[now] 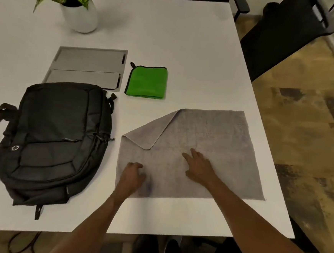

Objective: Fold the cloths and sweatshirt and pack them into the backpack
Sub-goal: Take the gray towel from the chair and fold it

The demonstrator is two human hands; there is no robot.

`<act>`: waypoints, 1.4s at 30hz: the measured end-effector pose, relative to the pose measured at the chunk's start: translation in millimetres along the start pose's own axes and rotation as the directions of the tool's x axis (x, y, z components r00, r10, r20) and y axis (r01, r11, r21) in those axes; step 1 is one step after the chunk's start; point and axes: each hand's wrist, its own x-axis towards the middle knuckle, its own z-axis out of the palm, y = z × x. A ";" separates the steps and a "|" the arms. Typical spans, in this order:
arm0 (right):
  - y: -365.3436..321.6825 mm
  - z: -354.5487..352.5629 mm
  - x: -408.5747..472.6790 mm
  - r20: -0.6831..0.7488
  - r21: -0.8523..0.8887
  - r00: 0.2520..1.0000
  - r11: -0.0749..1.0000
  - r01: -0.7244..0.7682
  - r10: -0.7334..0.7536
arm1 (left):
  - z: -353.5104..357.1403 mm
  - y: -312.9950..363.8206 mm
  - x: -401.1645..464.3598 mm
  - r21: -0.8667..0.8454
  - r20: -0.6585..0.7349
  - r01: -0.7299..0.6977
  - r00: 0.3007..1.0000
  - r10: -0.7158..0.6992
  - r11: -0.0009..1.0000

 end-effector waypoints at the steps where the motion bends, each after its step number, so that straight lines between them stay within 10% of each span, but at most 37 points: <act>1: -7.0 1.1 6.5 0.032 -0.027 0.999 0.999 0.028 -0.027 | -5.4 5.6 5.6 -0.100 -0.008 0.052 0.999 -0.053 0.994; 8: -21.1 19.8 28.8 0.193 -0.214 0.981 0.975 0.064 -0.022 | -15.9 24.7 64.1 -0.771 0.208 0.370 0.916 -0.344 0.519; 21: -27.8 27.6 25.5 0.187 -0.167 0.982 0.985 0.033 -0.001 | -33.1 47.5 100.8 -0.875 0.409 0.480 0.798 -0.443 0.058; 27: -28.2 26.2 23.7 0.169 -0.136 0.986 0.990 0.033 -0.010 | -84.0 33.6 143.4 -0.957 0.254 0.199 0.928 -0.274 -0.213; 31: -27.8 28.9 25.3 0.157 -0.133 0.988 0.991 0.028 -0.006 | -92.8 21.9 156.1 -0.953 0.080 0.169 0.941 -0.329 0.251; 36: -26.4 28.6 24.1 0.147 -0.155 0.989 0.987 0.031 -0.008 | -46.4 38.4 114.8 -0.541 0.140 0.148 0.986 -0.085 0.828; 42: -14.9 27.8 20.4 0.114 -0.128 0.993 0.992 0.017 -0.002 | 21.5 45.8 54.8 -0.052 0.081 -0.230 0.969 0.234 0.972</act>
